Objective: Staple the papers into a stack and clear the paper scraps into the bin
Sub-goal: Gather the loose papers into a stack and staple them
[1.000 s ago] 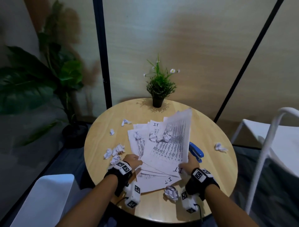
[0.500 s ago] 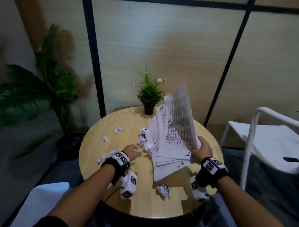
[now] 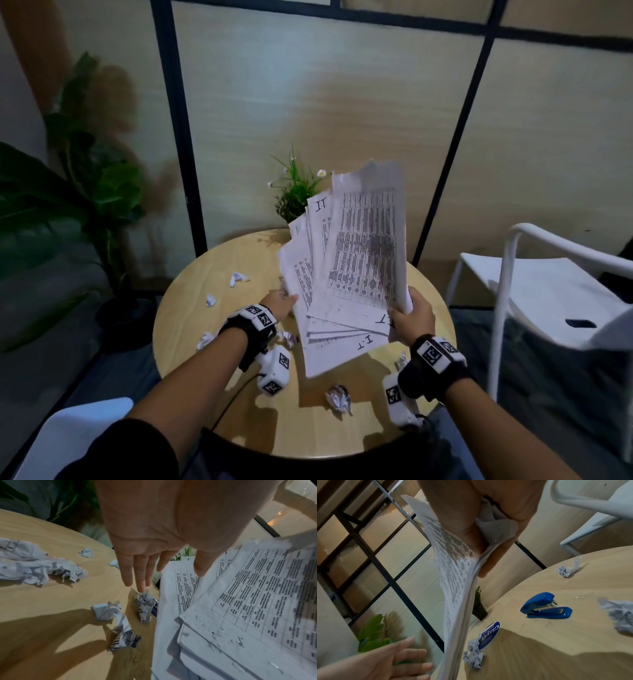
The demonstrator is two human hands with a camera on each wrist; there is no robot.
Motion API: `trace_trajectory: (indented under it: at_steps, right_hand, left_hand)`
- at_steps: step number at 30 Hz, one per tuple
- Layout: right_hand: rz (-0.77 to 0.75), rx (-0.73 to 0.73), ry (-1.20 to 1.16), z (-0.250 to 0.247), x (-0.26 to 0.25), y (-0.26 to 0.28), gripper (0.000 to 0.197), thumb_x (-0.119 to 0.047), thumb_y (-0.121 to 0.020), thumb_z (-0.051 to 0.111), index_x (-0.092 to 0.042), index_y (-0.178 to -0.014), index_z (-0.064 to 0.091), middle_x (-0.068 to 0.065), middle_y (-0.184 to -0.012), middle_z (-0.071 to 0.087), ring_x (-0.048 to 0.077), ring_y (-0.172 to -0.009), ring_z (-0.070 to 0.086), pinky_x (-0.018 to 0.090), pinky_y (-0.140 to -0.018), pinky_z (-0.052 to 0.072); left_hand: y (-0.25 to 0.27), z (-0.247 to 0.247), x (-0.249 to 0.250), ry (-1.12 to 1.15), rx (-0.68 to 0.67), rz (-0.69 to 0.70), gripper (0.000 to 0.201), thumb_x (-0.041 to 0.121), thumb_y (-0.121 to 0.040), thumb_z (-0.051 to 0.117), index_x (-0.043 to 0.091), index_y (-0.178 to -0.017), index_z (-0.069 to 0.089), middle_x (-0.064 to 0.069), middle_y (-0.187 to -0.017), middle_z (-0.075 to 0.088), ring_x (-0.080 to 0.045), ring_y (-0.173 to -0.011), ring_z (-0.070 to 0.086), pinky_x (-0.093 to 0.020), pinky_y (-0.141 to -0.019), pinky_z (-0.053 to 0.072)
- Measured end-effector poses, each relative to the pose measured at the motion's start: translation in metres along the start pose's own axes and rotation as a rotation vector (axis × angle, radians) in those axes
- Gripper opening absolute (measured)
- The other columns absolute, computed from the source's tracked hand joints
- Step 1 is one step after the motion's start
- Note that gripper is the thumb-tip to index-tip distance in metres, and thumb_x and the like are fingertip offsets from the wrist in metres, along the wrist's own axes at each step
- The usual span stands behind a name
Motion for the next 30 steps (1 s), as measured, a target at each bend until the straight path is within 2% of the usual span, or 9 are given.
trace_trajectory:
  at_steps: [4,7,10,13,15,18,23,26,30]
  right_hand:
    - [-0.03,-0.023,-0.03,0.01,0.007,-0.008,0.024,0.006,-0.081,0.058,-0.016,-0.091,0.055,0.005,-0.071,0.056,0.025,-0.068,0.05,0.027,-0.061,0.041]
    - [-0.025,-0.09,-0.052,0.015,0.011,-0.021,0.023,0.005,-0.081,0.061,-0.014,-0.092,0.055,0.009,-0.075,0.058,0.025,-0.071,0.052,0.036,-0.069,0.048]
    - [-0.02,-0.135,-0.076,0.019,0.015,-0.031,0.017,0.002,-0.082,0.062,-0.009,-0.093,0.056,0.012,-0.077,0.058,0.025,-0.07,0.051,0.035,-0.068,0.047]
    - [0.043,-0.19,-0.13,0.027,0.019,-0.038,0.023,-0.001,-0.083,0.064,-0.012,-0.102,0.055,0.01,-0.083,0.058,0.025,-0.072,0.053,0.032,-0.063,0.051]
    - [0.071,-0.214,-0.15,0.032,0.02,-0.043,0.028,0.001,-0.081,0.067,-0.014,-0.102,0.054,0.009,-0.087,0.058,0.025,-0.078,0.054,0.032,-0.066,0.05]
    - [0.067,-0.231,-0.154,0.038,0.017,-0.049,0.027,0.006,-0.079,0.066,-0.01,-0.098,0.055,0.008,-0.088,0.059,0.023,-0.08,0.052,0.024,-0.059,0.047]
    - [0.113,-0.26,-0.189,0.048,0.013,-0.057,0.039,0.008,-0.069,0.075,-0.003,-0.105,0.062,0.007,-0.092,0.062,0.017,-0.073,0.056,0.004,-0.044,0.042]
    - [0.17,-0.26,-0.138,0.053,0.018,-0.066,0.041,0.0,-0.064,0.081,-0.002,-0.101,0.064,0.01,-0.095,0.066,0.023,-0.082,0.063,0.019,-0.058,0.052]
    - [0.138,-0.175,-0.145,0.05,0.008,-0.082,0.034,-0.002,-0.069,0.078,0.006,-0.099,0.062,0.009,-0.093,0.063,0.024,-0.088,0.06,0.033,-0.073,0.048]
  left_hand:
    - [-0.025,0.002,-0.012,0.104,0.012,-0.069,0.067,0.054,-0.09,0.047,-0.009,-0.114,0.051,-0.019,-0.111,0.062,-0.034,-0.109,0.058,-0.034,-0.081,0.044]
    - [-0.059,0.009,-0.038,0.339,0.104,-0.089,0.13,0.085,-0.048,0.062,0.01,-0.146,0.022,-0.007,-0.146,0.043,-0.027,-0.125,0.05,-0.035,-0.093,0.05]
    - [-0.061,0.013,-0.042,0.635,0.16,-0.111,0.098,0.061,-0.056,0.078,0.015,-0.135,0.04,-0.004,-0.128,0.056,-0.024,-0.106,0.057,-0.03,-0.075,0.055]
    - [-0.076,0.014,-0.042,0.826,0.156,-0.092,0.08,0.055,-0.042,0.09,0.023,-0.109,0.061,-0.004,-0.113,0.069,-0.026,-0.1,0.066,-0.043,-0.089,0.051]
    - [-0.078,0.005,-0.03,0.937,0.171,-0.055,0.074,0.038,-0.051,0.091,0.017,-0.115,0.059,-0.008,-0.117,0.069,-0.03,-0.104,0.066,-0.051,-0.09,0.053]
    - [-0.061,-0.012,0.012,0.925,0.154,0.043,0.056,0.002,-0.074,0.075,0.004,-0.125,0.051,-0.013,-0.12,0.064,-0.031,-0.107,0.063,-0.037,-0.076,0.059]
    - [-0.054,-0.035,0.041,0.8,0.23,0.175,0.058,-0.014,-0.074,0.068,-0.004,-0.127,0.045,-0.012,-0.109,0.061,-0.025,-0.099,0.059,-0.028,-0.07,0.057]
    - [-0.048,-0.047,0.049,0.786,0.226,0.21,0.049,-0.017,-0.076,0.064,0.001,-0.119,0.052,-0.007,-0.093,0.064,-0.02,-0.083,0.062,-0.019,-0.06,0.058]
    - [-0.049,-0.054,0.046,0.668,0.263,0.204,0.047,-0.006,-0.07,0.075,0.002,-0.113,0.058,-0.018,-0.11,0.064,-0.026,-0.097,0.06,-0.036,-0.088,0.051]
Point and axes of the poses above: each hand's wrist, its own y-axis away from the middle knuckle, its own z-axis out of the palm, x = y × z, the point moved 5 cm from there along -y, towards the middle knuckle
